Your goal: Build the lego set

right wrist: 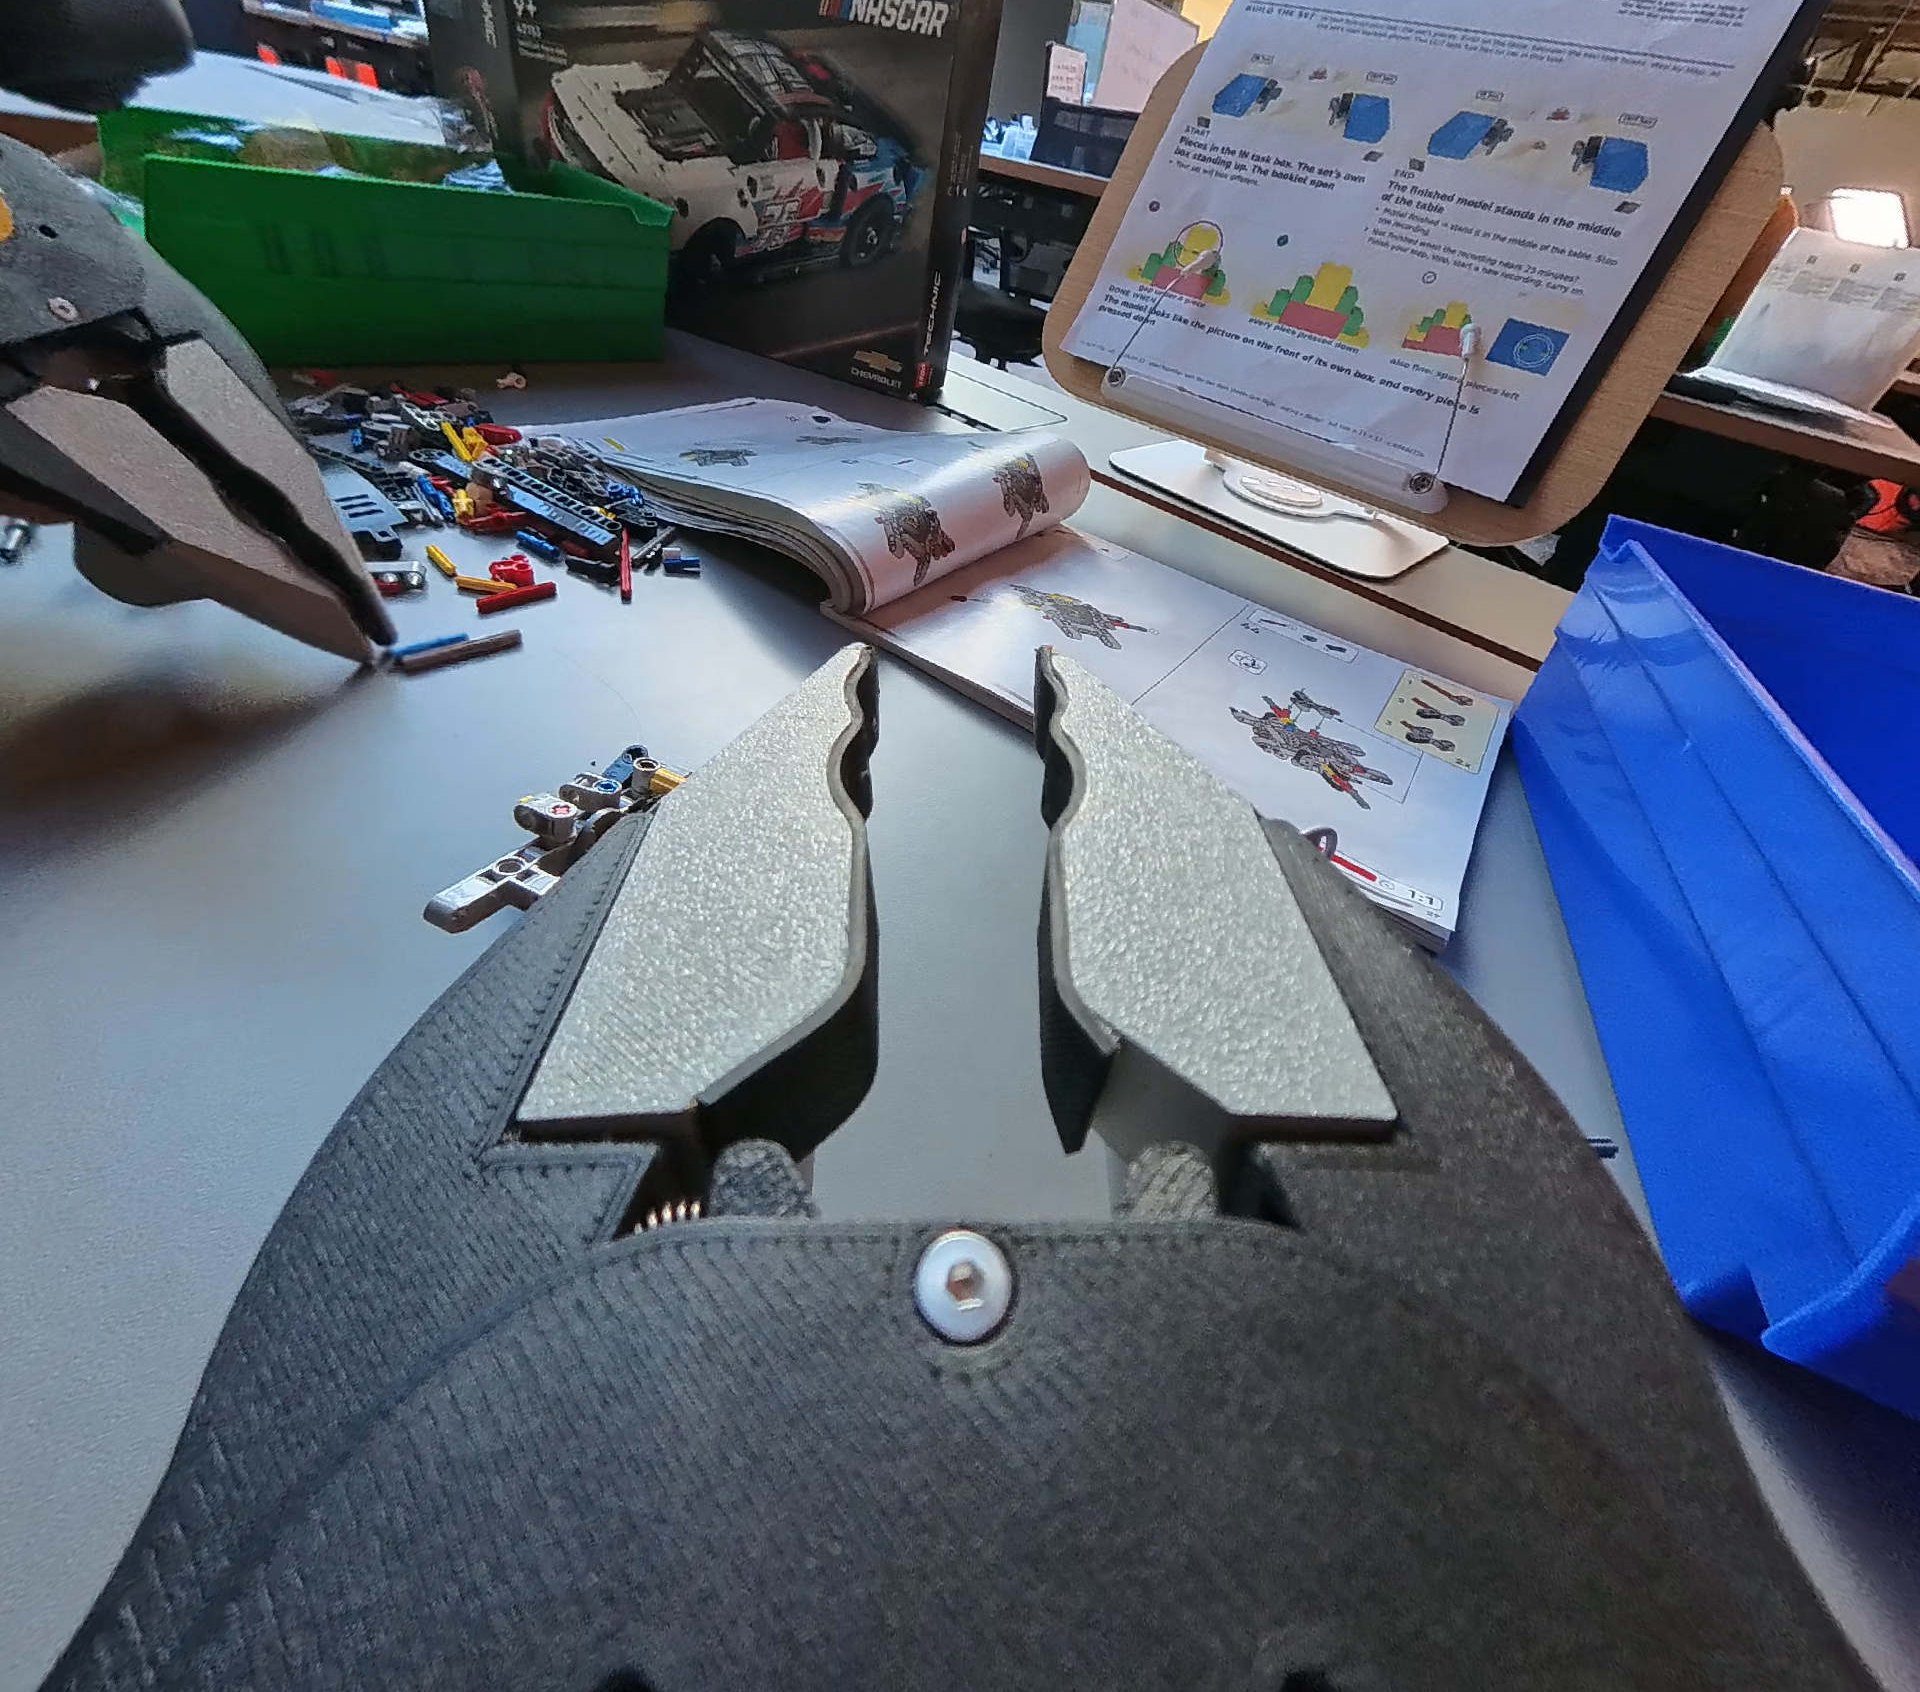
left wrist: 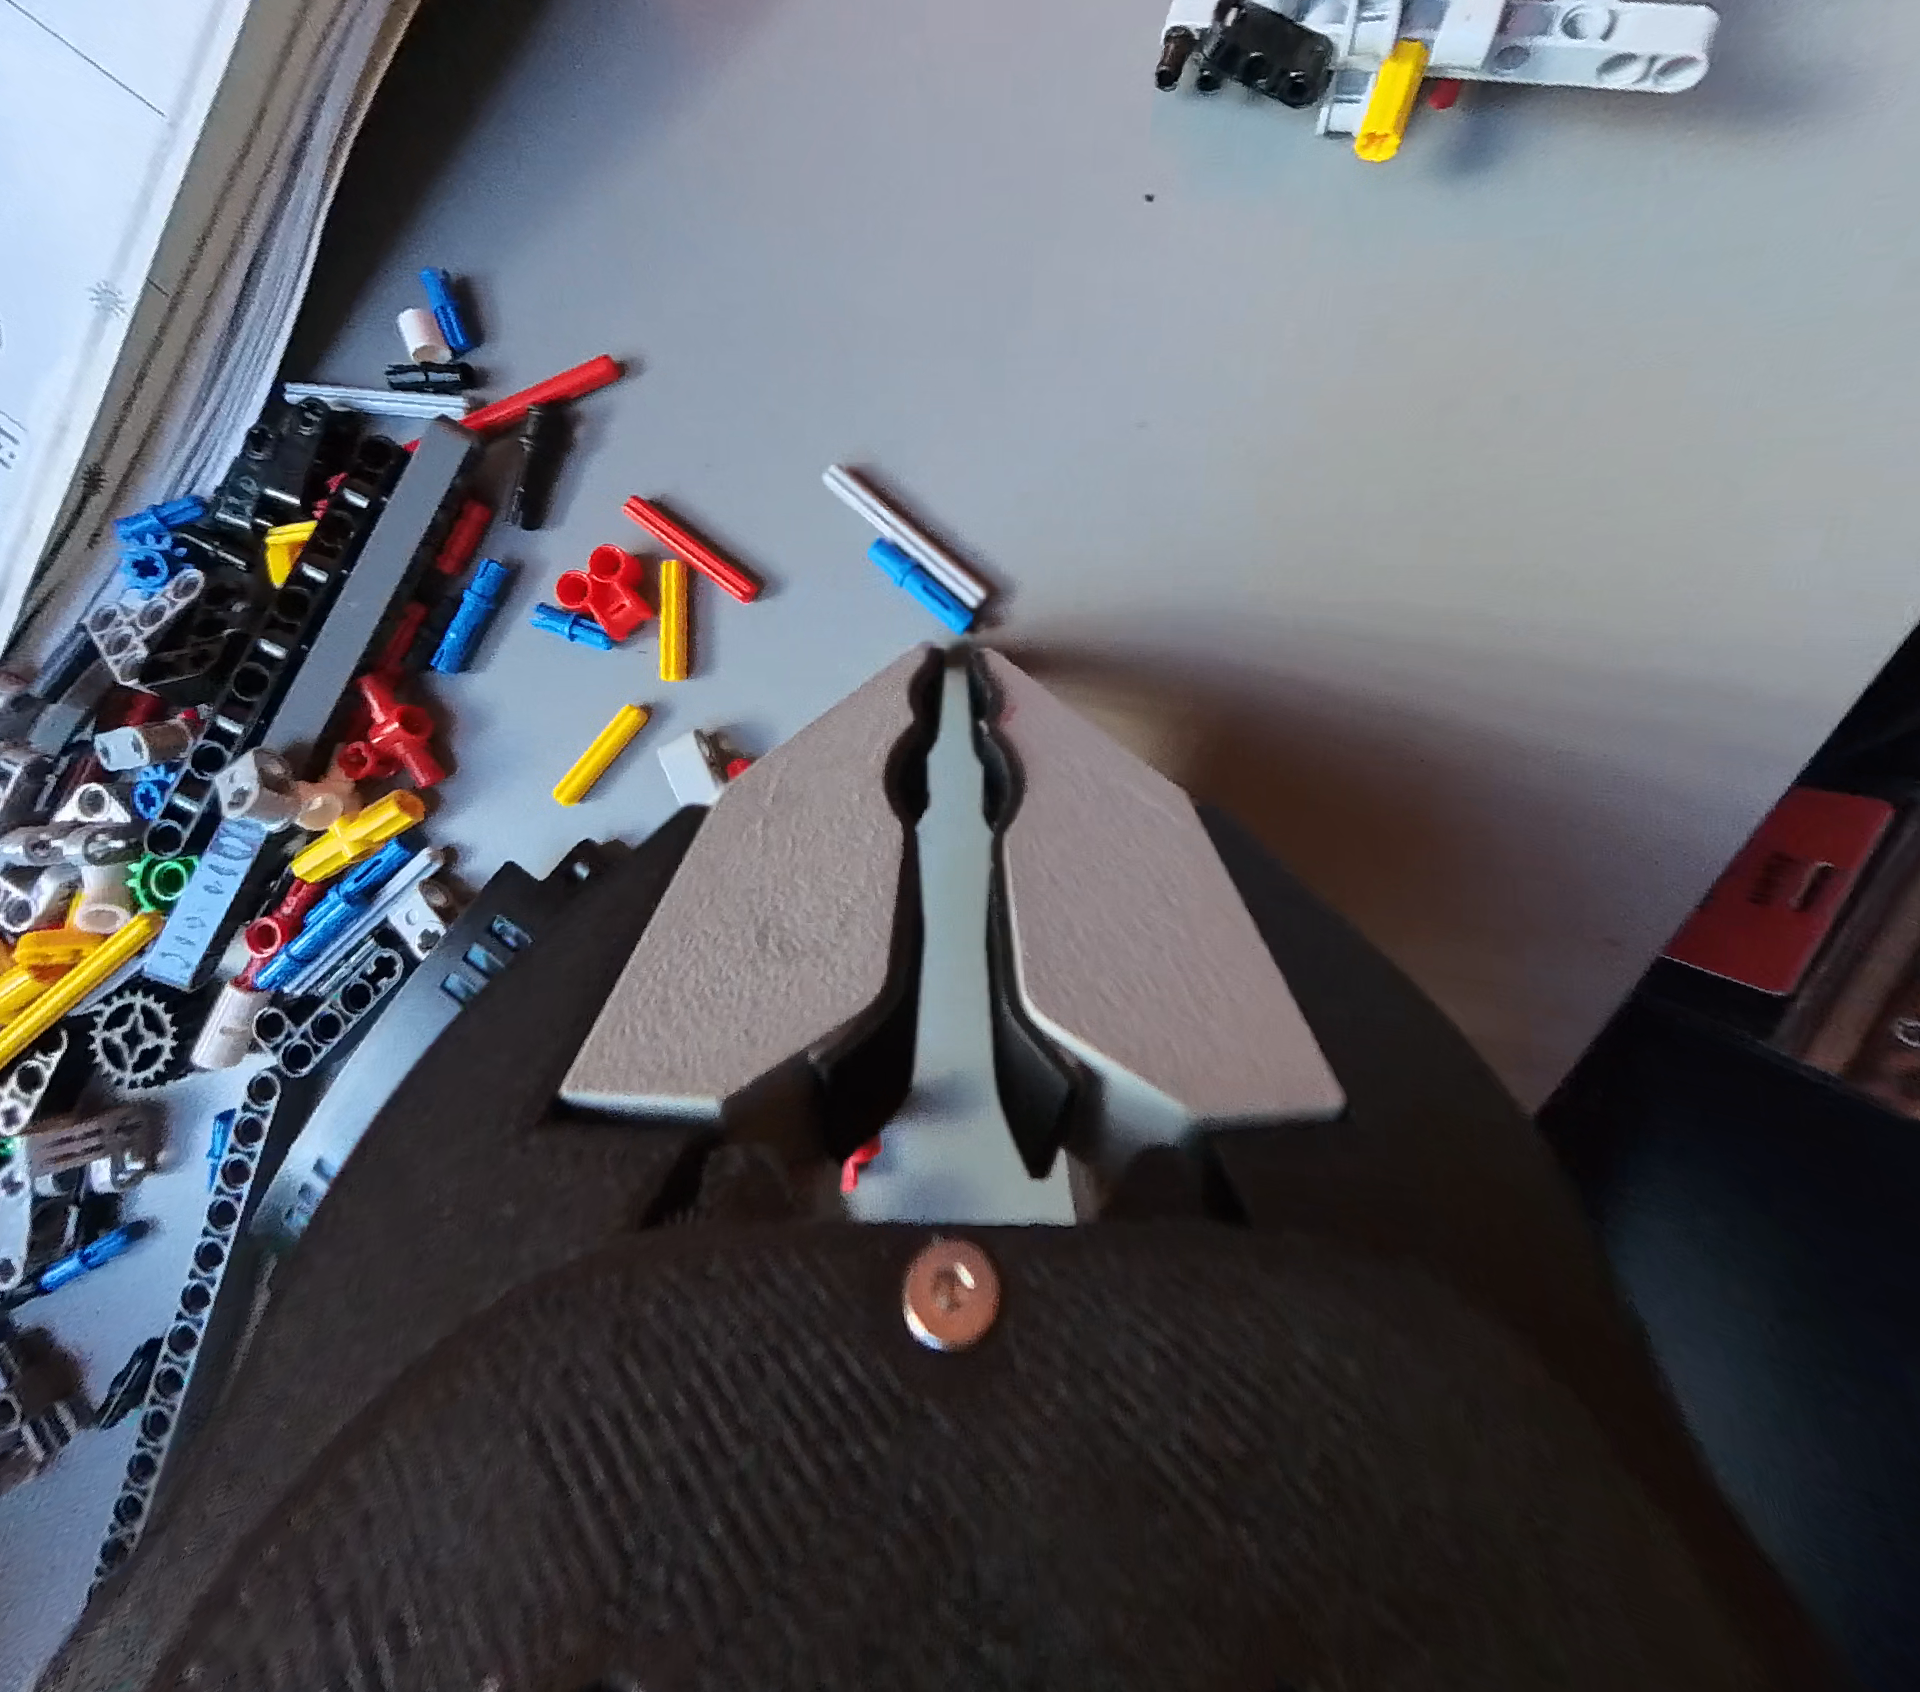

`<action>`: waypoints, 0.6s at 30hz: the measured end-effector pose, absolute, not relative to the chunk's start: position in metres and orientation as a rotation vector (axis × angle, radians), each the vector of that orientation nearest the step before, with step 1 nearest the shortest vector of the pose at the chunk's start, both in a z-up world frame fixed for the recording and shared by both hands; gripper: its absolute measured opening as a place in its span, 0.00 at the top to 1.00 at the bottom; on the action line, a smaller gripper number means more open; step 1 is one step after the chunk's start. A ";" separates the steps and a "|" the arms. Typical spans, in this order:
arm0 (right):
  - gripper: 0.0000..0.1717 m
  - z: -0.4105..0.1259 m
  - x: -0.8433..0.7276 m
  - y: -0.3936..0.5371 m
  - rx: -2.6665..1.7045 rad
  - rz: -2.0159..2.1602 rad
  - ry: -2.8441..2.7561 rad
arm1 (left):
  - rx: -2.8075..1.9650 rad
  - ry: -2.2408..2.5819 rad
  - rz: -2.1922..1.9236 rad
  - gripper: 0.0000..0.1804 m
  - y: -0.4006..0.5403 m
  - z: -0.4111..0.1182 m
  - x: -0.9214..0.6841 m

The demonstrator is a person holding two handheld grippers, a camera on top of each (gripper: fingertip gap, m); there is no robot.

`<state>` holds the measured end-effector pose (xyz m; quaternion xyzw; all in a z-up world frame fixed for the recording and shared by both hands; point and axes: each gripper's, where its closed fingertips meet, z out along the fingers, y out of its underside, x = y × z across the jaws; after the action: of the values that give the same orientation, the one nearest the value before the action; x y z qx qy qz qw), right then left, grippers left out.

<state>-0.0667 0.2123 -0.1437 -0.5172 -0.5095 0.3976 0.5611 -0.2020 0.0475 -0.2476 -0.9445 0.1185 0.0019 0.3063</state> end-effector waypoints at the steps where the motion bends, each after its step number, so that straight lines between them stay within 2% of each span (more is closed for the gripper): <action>1: 0.85 -0.143 -0.067 0.212 -1.219 0.938 -1.200 | -2.510 0.313 -0.010 0.98 0.046 -0.248 -0.202; 8: 0.85 -0.143 -0.066 0.213 -1.223 0.950 -1.195 | -2.517 0.312 -0.055 1.00 0.044 -0.248 -0.198; 13: 0.85 -0.144 -0.067 0.212 -1.222 0.950 -1.201 | -2.519 0.246 -0.126 0.88 0.047 -0.247 -0.193; 18: 0.85 -0.144 -0.067 0.212 -1.221 0.949 -1.202 | -2.507 0.263 -0.050 0.86 0.060 -0.240 -0.197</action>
<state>-0.0670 0.2118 -0.1439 -0.5176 -0.5093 0.4020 0.5578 -0.1975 0.0596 -0.2402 -0.9469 0.0994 -0.0187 0.3053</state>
